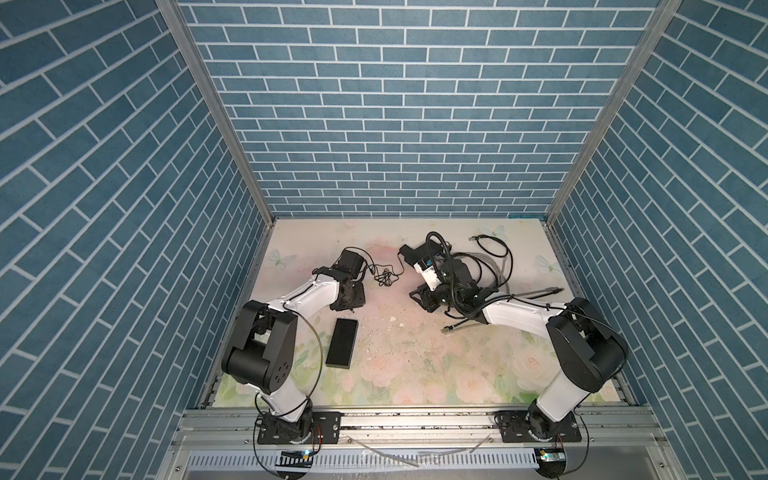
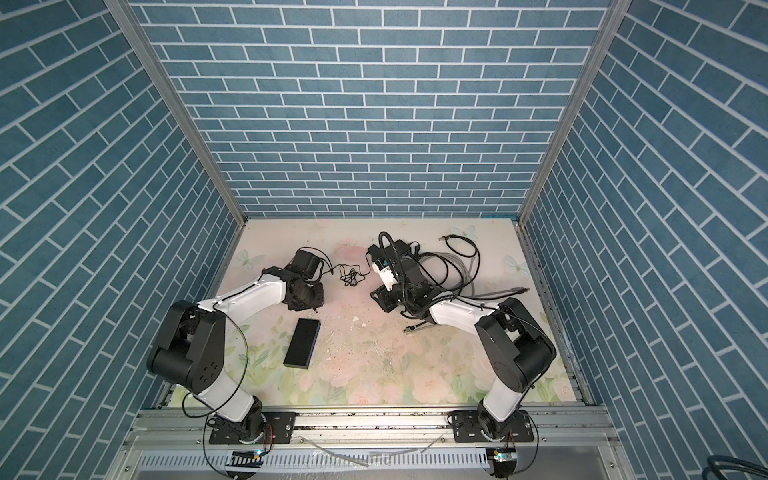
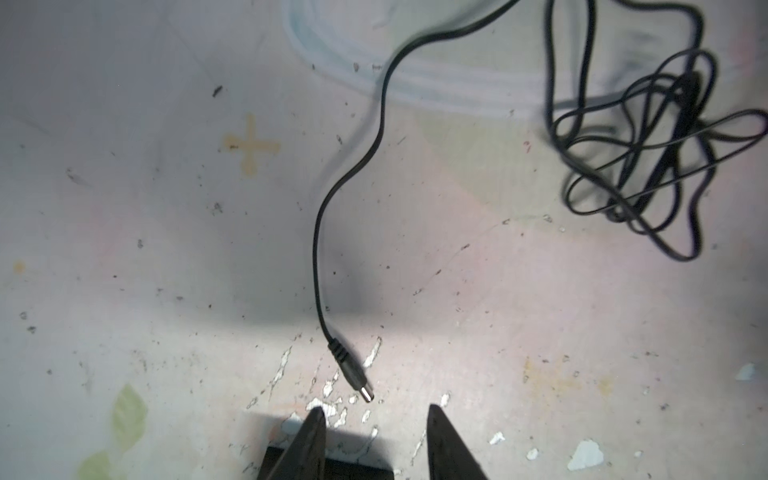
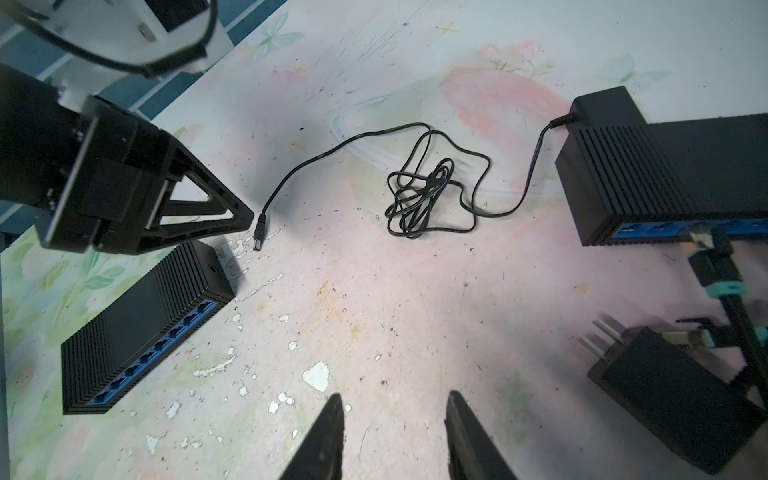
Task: Insert the plug into the switch port
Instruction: 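Grasp the black cord's barrel plug with the left gripper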
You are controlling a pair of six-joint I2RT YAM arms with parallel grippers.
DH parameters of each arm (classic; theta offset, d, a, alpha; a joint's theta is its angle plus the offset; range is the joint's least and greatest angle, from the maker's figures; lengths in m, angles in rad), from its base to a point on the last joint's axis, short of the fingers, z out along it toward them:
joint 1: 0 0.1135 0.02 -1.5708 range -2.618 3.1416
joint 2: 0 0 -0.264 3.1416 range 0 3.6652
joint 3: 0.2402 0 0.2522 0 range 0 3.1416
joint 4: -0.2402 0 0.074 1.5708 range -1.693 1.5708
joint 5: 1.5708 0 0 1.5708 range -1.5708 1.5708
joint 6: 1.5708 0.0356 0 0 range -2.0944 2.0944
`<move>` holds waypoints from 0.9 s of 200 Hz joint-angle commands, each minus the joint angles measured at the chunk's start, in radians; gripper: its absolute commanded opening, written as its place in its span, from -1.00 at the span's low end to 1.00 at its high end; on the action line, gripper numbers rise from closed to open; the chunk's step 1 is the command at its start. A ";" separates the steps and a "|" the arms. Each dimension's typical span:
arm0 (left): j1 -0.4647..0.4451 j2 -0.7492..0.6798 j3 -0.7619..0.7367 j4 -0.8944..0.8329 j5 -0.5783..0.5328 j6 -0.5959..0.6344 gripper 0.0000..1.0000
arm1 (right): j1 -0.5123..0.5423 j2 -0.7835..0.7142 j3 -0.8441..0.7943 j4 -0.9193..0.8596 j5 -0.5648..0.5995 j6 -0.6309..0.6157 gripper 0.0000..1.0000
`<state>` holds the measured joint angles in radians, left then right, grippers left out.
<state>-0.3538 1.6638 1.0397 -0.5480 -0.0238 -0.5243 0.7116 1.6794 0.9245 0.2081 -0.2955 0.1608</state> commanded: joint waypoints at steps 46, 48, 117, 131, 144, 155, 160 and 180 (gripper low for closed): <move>0.001 0.047 -0.052 0.020 -0.034 -0.041 -0.44 | 0.003 0.017 0.008 0.002 -0.008 0.000 -0.18; 0.002 0.047 -0.054 0.026 -0.034 -0.041 -0.45 | 0.002 0.017 0.008 0.002 -0.008 -0.001 -0.18; 0.002 0.083 -0.076 0.100 -0.028 -0.036 -0.62 | 0.003 0.014 0.007 -0.002 -0.012 -0.001 -0.19; 0.001 0.089 -0.079 0.103 -0.028 -0.035 -0.66 | 0.002 0.015 0.007 -0.001 -0.013 0.000 -0.19; 0.001 0.090 -0.086 0.109 -0.030 -0.035 -0.70 | 0.004 0.016 0.009 -0.004 -0.015 0.001 -0.19; 0.002 0.089 -0.092 0.116 -0.031 -0.032 -0.74 | 0.003 0.016 0.009 -0.004 -0.016 0.002 -0.19; 0.002 0.089 -0.093 0.117 -0.031 -0.030 -0.76 | 0.004 0.017 0.010 -0.004 -0.016 0.002 -0.19; 0.002 0.091 -0.098 0.126 -0.029 -0.020 -0.86 | 0.005 0.019 0.013 -0.005 -0.018 0.003 -0.19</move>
<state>-0.3538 1.7283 0.9749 -0.4187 -0.0513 -0.5591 0.7116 1.6855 0.9241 0.2050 -0.3004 0.1604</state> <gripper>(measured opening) 0.099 0.407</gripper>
